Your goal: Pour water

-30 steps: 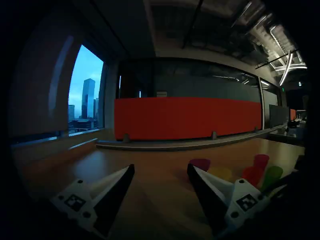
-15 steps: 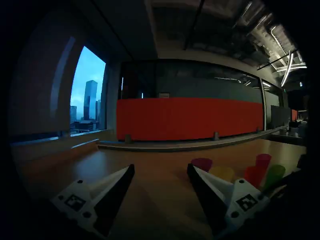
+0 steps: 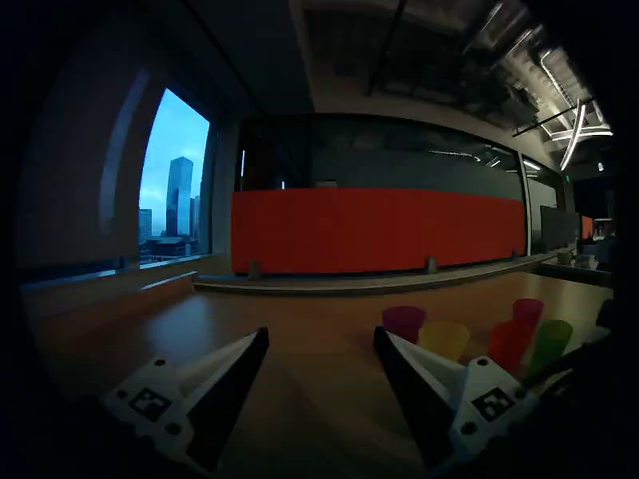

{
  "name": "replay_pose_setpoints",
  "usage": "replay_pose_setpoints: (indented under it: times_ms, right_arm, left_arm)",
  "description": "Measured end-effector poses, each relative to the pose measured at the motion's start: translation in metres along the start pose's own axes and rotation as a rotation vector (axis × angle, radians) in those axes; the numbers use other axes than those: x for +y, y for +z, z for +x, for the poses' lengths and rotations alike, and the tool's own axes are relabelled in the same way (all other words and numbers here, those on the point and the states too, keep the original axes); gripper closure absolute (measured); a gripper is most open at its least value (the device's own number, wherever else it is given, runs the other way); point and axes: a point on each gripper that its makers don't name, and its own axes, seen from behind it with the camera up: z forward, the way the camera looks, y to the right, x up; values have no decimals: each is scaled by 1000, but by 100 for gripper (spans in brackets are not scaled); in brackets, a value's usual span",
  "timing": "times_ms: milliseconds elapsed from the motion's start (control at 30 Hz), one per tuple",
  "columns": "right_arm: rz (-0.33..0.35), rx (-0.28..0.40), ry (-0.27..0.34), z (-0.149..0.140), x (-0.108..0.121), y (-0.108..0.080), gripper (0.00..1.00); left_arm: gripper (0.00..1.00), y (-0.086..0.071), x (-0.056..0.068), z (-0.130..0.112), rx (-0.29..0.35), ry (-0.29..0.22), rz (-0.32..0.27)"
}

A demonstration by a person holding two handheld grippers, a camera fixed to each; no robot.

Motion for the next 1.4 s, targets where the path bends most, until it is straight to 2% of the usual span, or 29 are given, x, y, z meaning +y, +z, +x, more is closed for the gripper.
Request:
replay_pose_setpoints:
  times_ms: [467, 900, 1167, 1400]
  right_arm:
    - [8, -3, -3, -4, -3, 0, 2]
    - [4, 50, -29, 3, 5, -4, 2]
    - [24, 66, -15, 2, 0, 1, 2]
    - [34, 92, -30, 1, -11, 8, 2]
  left_arm:
    - [2, 2, 2, -1, -5, -1, -8]
    - [2, 3, 2, -1, -5, -1, -10]
    - [2, 3, 2, -1, -6, 0, -10]
    - [2, 3, 2, -1, -6, 0, -10]
